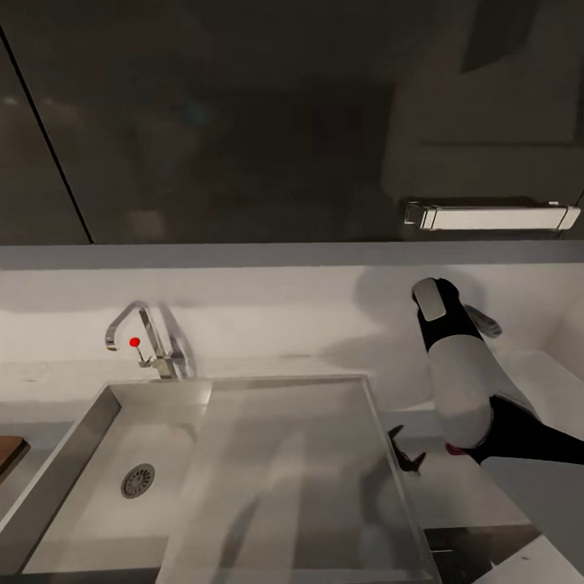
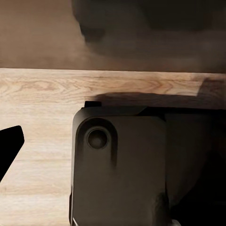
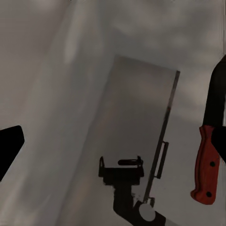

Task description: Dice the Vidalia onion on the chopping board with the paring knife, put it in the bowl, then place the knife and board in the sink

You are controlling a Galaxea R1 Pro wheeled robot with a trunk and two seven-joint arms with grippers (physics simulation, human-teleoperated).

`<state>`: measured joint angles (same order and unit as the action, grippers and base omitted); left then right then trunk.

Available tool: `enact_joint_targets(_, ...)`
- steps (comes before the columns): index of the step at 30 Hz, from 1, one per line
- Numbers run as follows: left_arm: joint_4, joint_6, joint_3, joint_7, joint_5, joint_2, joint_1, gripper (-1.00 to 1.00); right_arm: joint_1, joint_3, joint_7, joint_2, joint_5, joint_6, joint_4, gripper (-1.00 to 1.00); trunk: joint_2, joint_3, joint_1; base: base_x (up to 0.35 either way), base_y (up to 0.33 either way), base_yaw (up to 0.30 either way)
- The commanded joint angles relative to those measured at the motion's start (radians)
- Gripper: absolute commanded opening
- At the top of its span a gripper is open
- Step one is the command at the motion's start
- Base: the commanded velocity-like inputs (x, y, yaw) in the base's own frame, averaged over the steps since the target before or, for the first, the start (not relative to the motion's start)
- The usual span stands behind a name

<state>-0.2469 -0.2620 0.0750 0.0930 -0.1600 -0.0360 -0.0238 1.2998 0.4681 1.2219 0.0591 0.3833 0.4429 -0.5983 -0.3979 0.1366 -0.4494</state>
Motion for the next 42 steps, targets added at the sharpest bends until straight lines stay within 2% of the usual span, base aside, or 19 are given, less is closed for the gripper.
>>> enact_joint_targets(1,0.001,-0.003,0.008,0.002,-0.010,-0.001,-0.001,1.00,0.001,0.003,0.007,-0.002,0.000,0.010,-0.002,1.00,-0.002,0.002,-0.001,0.000,0.000,0.000)
enact_joint_targets(5,0.001,-0.003,0.008,0.002,-0.010,-0.001,-0.001,1.00,0.001,0.003,0.052,-0.033,0.000,0.009,-0.001,1.00,-0.002,0.002,-0.001,0.000,0.000,0.000)
enact_joint_targets(17,0.002,-0.003,0.008,0.002,-0.010,-0.001,-0.001,1.00,-0.001,0.004,0.060,-0.105,0.003,0.010,0.045,1.00,-0.002,0.002,-0.001,0.000,0.000,0.000)
enact_joint_targets(23,0.003,-0.003,0.008,0.002,-0.010,-0.001,-0.001,1.00,-0.001,0.004,0.040,-0.149,0.005,0.006,0.131,1.00,-0.002,0.002,-0.001,0.000,0.000,0.000)
enact_joint_targets(25,0.008,-0.003,0.008,0.002,-0.010,0.000,-0.001,1.00,-0.001,0.004,0.011,-0.171,0.005,0.004,0.171,1.00,-0.002,0.002,-0.001,0.000,0.000,0.000)
enact_joint_targets(30,0.012,-0.004,0.008,0.002,-0.010,0.001,-0.001,1.00,-0.001,0.004,-0.033,-0.204,0.006,0.001,0.246,1.00,-0.002,0.003,-0.001,0.000,0.000,0.000)
enact_joint_targets(42,0.014,-0.004,0.007,0.002,-0.010,0.001,-0.001,1.00,-0.001,0.012,-0.072,-0.240,0.011,0.000,0.301,1.00,-0.002,0.007,-0.001,0.000,0.000,0.000)
